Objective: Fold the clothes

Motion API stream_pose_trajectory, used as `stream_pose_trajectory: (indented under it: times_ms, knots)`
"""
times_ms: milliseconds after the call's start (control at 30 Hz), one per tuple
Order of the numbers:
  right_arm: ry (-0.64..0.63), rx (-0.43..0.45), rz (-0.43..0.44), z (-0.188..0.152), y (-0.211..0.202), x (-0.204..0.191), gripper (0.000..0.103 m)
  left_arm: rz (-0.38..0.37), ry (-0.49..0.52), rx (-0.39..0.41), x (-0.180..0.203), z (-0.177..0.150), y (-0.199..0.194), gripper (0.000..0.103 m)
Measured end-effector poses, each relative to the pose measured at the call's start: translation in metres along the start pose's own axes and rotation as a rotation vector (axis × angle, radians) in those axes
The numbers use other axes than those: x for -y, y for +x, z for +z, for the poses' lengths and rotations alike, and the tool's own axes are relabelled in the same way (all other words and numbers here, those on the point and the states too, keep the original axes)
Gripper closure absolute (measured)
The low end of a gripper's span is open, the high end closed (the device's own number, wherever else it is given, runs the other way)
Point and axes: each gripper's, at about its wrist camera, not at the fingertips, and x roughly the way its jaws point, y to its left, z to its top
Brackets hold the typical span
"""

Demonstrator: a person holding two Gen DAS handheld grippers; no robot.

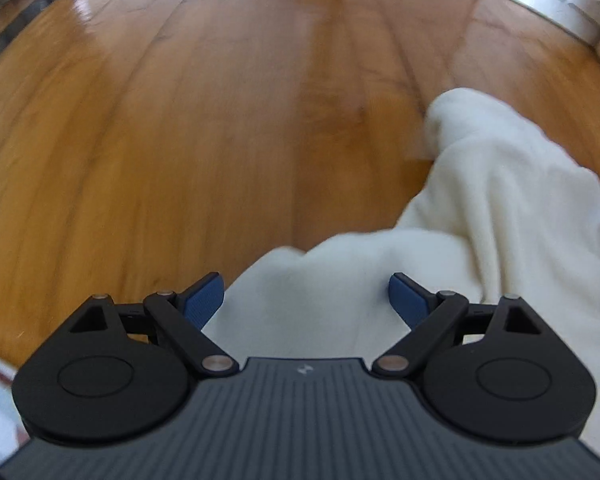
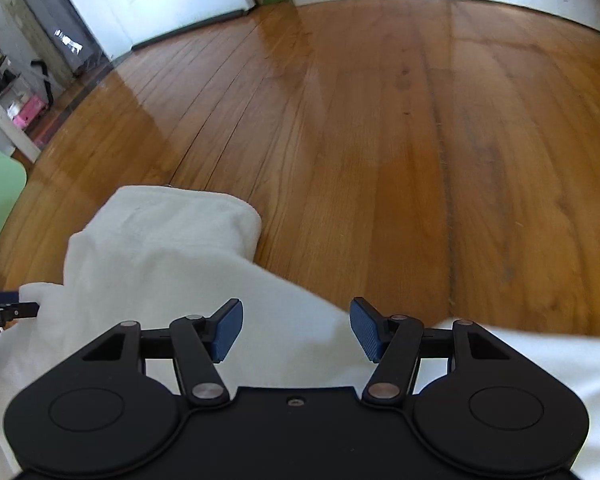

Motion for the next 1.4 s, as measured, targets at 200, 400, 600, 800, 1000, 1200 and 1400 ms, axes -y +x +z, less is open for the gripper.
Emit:
stream_pose_trajectory:
  times_ms: [200,400,600,800,1000,1200,1400]
  knots:
    - [0.046,0.034,0.148,0.012,0.029,-0.005,0.038,-0.092,-0.075,0.014,-0.013,-0.004,0.012,0.013]
    - [0.134,0.038,0.189,0.031,0.065,-0.016,0.031,-0.048,-0.092,-0.024,-0.011,0.001,0.030,0.012]
    - [0.041,0.186,0.095,0.019,0.059,-0.042,0.095,-0.023,-0.048,0.006,-0.002,-0.006,0.006,0.077]
    - [-0.105,0.438,-0.127,-0.034,-0.009,-0.059,0.097,-0.101,-0.108,0.298,0.020,-0.060,-0.090,0.077]
    - [-0.138,0.344,-0.614,-0.084,-0.011,-0.050,0.102,-0.215,-0.255,0.186,0.050,-0.147,-0.090,0.077]
    - [-0.060,0.337,-0.213,-0.080,-0.046,-0.091,0.059,-0.209,-0.299,0.202,0.055,-0.168,-0.086,0.077]
    - [-0.198,0.180,0.190,-0.059,-0.039,-0.184,0.040,-0.252,-0.245,0.207,0.070,-0.180,-0.096,0.077]
